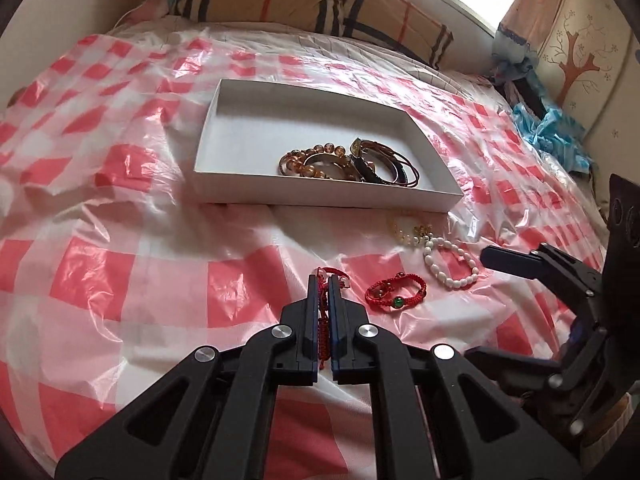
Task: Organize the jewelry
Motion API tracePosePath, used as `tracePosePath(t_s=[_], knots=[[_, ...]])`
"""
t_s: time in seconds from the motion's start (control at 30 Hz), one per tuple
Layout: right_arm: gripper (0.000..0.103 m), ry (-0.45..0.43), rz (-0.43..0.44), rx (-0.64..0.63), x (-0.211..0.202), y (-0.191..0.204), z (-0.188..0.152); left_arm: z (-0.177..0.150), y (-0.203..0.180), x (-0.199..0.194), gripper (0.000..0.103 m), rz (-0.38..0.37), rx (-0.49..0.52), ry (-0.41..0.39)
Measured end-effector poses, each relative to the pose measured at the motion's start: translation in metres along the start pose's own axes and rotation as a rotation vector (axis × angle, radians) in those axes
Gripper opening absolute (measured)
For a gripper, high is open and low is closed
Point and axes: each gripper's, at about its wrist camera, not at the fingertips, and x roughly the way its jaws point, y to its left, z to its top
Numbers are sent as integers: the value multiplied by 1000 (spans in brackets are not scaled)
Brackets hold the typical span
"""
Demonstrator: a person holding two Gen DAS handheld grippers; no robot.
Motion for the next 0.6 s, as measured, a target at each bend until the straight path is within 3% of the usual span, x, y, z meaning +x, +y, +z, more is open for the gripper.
tracePosePath(t_s=[0.3,0.4,0.53,0.6], knots=[[91,167,20,-5,59,-9,7,-2,-2,6,4,35,16,14],[79,203,58,16,64,-12,3,-3,-4,10,5,52,26,27],[45,209,103,42,54,-9,-1,-5,-6,12,5,68,46,34],[39,202,102,47,46,-6,-4,-6,-6,11,5,70,47,34]])
